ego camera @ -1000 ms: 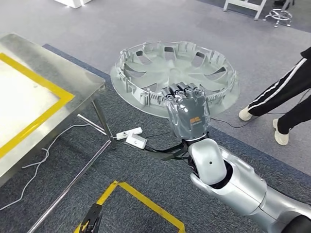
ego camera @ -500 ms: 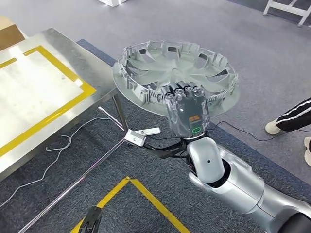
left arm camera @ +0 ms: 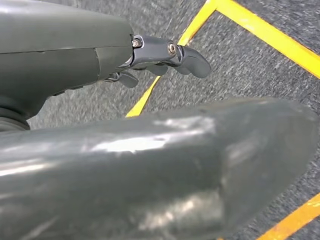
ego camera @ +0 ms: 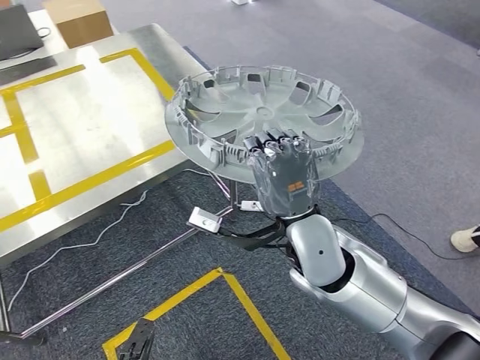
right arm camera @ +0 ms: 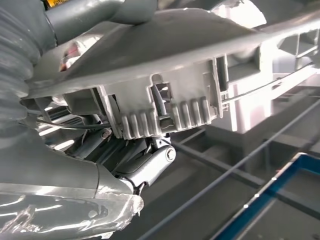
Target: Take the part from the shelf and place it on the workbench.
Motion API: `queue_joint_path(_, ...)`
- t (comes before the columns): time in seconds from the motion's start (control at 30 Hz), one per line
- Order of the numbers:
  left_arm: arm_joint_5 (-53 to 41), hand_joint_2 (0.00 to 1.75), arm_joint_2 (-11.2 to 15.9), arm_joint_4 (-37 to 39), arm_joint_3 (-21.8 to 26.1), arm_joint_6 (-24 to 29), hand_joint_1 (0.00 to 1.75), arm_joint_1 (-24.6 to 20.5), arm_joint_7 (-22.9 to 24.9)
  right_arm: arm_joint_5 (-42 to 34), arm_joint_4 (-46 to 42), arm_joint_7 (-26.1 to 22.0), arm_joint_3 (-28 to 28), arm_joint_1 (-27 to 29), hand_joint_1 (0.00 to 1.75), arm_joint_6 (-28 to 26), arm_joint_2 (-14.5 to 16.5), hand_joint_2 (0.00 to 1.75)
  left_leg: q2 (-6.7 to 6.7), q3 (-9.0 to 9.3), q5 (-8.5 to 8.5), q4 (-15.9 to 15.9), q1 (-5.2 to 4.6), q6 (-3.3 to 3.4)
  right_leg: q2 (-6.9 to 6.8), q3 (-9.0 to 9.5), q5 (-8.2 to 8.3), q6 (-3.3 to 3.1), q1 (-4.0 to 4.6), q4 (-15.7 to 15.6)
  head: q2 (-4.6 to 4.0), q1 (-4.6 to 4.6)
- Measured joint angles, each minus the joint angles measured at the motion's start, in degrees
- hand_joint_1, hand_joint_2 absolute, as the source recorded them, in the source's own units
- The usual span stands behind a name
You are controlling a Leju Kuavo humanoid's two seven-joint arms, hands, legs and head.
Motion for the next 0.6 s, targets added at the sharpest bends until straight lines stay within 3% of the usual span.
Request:
queue_joint_path(0.07,0.0,0.00,0.0,0.0,0.0,0.0,0.00,0.1,0.0,0.0,0.1,0.0,0.0,0.1,1.75,0.0,0.0,1.75,-1.76,0.06,0.01,0.0,0.01,0.04,0.75,-3.16,-1.08,-0.01,0.01,5.3,0.00,0.10)
queue_joint_path(0.1,0.0,0.00,0.0,0.0,0.0,0.0,0.00,0.2,0.0,0.0,0.1,0.0,0.0,0.2,1.75,0.0,0.0,1.75,-2.66,0.12,0.01,0.0,0.02,0.03,0.88,-3.31,0.05,-0.10,0.00,4.7,0.00,0.11)
queue_joint_path(0.17,0.0,0.00,0.0,0.0,0.1,0.0,0.00,0.2,0.0,0.0,0.1,0.0,0.0,0.2,1.75,0.0,0.0,1.75,-4.45,0.26,0.00,0.0,0.13,-0.10,2.03,-0.64,4.35,-0.29,-0.21,-2.0,0.00,0.12)
queue_joint_path(0.2,0.0,0.00,0.0,0.0,0.1,0.0,0.00,0.2,0.0,0.0,0.1,0.0,0.0,0.2,1.75,0.0,0.0,1.75,-5.26,0.22,-0.01,0.1,0.12,-0.32,3.34,1.23,5.96,-0.36,-0.44,-6.0,0.00,0.14)
queue_joint_path(0.27,0.0,0.00,0.1,0.0,0.1,0.0,0.00,0.2,0.0,0.0,0.1,-0.1,0.0,0.2,1.75,-0.1,0.0,1.75,-6.55,-0.12,0.15,0.2,0.21,-0.96,5.26,3.48,7.05,-0.49,-0.72,-10.4,0.00,0.11)
queue_joint_path(0.33,0.0,0.00,0.2,0.0,0.1,0.0,0.00,0.4,0.0,0.0,0.2,-0.1,0.0,0.1,1.75,-0.2,0.1,1.75,-7.62,-0.49,0.46,0.0,0.42,-1.69,4.90,3.81,6.92,-0.96,-0.68,-10.8,0.00,0.07)
queue_joint_path(0.37,0.0,0.00,0.3,0.0,0.1,0.0,0.00,0.6,0.0,0.0,0.2,-0.2,0.0,0.2,1.75,-0.2,0.1,1.75,-7.36,-0.61,0.40,0.1,0.39,-2.01,4.33,3.86,7.01,-1.30,-0.70,-11.0,0.00,0.08)
queue_joint_path(0.43,0.0,0.00,0.3,0.0,0.1,0.0,0.00,0.7,0.0,0.0,0.2,-0.1,0.0,0.2,1.75,-0.2,0.2,1.75,-4.56,-1.79,-1.31,2.5,0.11,-2.60,3.02,4.03,7.18,-2.02,-0.85,-11.2,0.00,-0.36)
queue_joint_path(0.5,0.0,0.00,0.3,0.0,0.1,0.0,0.00,0.6,0.0,0.0,0.2,-0.1,0.0,0.3,1.75,-0.2,0.3,1.75,-1.15,-4.90,-4.98,9.2,0.01,-3.07,1.62,4.10,7.14,-2.45,-0.72,-11.3,0.00,-0.78)
queue_joint_path(0.57,0.0,0.00,0.3,0.0,0.1,0.0,0.00,0.6,0.0,0.0,0.2,0.0,0.0,0.4,1.75,-0.2,0.3,1.75,-0.17,-7.72,-7.19,15.5,0.14,-3.30,0.09,4.14,7.03,-2.56,-0.62,-11.3,0.00,-0.79)
queue_joint_path(0.6,0.0,0.00,0.3,0.0,0.1,0.0,0.00,0.6,0.0,0.0,0.3,-0.1,0.0,0.4,1.75,-0.2,0.3,1.75,-0.03,-7.86,-6.78,16.0,0.19,-3.33,-0.67,4.19,6.97,-2.56,-0.61,-11.3,0.00,-0.79)
